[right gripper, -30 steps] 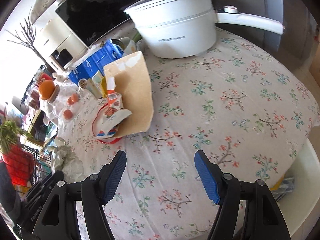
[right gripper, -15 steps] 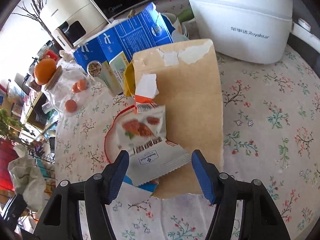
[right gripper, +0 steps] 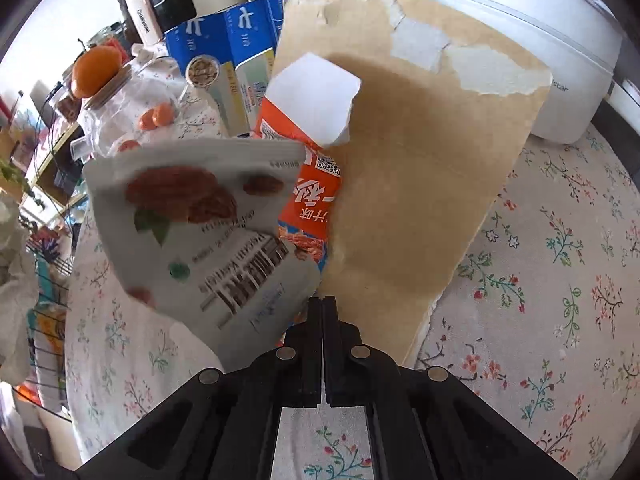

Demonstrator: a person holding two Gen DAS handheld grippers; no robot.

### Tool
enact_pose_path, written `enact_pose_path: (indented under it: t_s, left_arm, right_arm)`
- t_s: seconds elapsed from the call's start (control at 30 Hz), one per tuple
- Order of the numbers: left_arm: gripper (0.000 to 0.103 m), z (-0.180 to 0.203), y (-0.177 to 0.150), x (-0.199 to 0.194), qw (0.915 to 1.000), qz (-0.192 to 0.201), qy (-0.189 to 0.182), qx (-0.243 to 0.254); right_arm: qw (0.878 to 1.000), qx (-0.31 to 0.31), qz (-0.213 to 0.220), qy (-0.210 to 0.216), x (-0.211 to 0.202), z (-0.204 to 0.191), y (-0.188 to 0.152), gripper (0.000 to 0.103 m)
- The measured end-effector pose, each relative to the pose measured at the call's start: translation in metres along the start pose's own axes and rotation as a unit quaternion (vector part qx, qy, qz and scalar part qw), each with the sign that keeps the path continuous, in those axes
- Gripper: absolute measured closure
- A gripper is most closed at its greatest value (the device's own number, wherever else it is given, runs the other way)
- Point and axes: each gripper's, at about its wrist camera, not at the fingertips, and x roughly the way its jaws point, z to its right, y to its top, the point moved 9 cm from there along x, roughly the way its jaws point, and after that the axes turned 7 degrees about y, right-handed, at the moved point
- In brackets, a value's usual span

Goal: Collect trash
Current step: 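Grasp the white pecan snack packet with the right gripper while the left gripper holds the tissue, then carry the tissue and pecan packet to the white bin and open both grippers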

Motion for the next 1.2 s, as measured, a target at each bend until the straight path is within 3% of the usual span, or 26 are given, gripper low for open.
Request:
enact_pose_path:
  t_s: [0.27, 0.33, 0.4, 0.43, 0.57, 0.77, 1.0, 1.07, 1.13, 1.2]
  left_arm:
    - [0.080, -0.009, 0.004, -0.007, 0.9999, 0.009, 0.000, -0.014]
    - [0.080, -0.014, 0.006, -0.009, 0.9997, 0.011, 0.001, -0.023]
    - [0.080, -0.020, 0.007, -0.011, 0.9994, 0.013, 0.003, -0.031]
    - [0.080, -0.022, 0.008, -0.012, 0.9993, 0.014, 0.003, -0.035]
    - [0.080, -0.031, 0.011, -0.016, 0.9986, 0.019, 0.003, -0.048]
    - [0.080, -0.048, 0.017, -0.020, 0.9974, 0.026, 0.013, -0.066]
    - [0.080, -0.058, 0.017, -0.020, 0.9969, 0.024, 0.018, -0.072]
    - [0.080, -0.059, 0.017, -0.019, 0.9969, 0.024, 0.017, -0.072]
    - [0.080, -0.057, 0.016, -0.019, 0.9970, 0.023, 0.016, -0.072]
    - [0.080, -0.054, 0.016, -0.019, 0.9972, 0.022, 0.014, -0.070]
  right_arm:
    - [0.999, 0.003, 0.012, 0.031, -0.032, -0.005, -0.005, 0.099]
    - [0.999, 0.011, 0.013, 0.040, -0.040, -0.008, -0.003, 0.086]
    - [0.999, 0.009, 0.020, 0.041, -0.049, -0.010, -0.001, 0.064]
    - [0.999, 0.004, 0.026, 0.041, -0.053, -0.015, 0.001, 0.058]
    - [0.998, -0.020, 0.028, 0.051, -0.048, -0.044, 0.011, 0.049]
    - [0.996, -0.091, 0.001, 0.024, -0.012, -0.088, 0.024, 0.048]
    - [0.993, -0.116, -0.020, -0.030, 0.020, -0.087, 0.025, 0.050]
    - [0.993, -0.114, -0.017, -0.029, 0.020, -0.084, 0.027, 0.058]
    - [0.993, -0.114, -0.019, -0.026, 0.019, -0.082, 0.027, 0.074]
    - [0.994, -0.110, -0.019, -0.023, 0.016, -0.081, 0.027, 0.078]
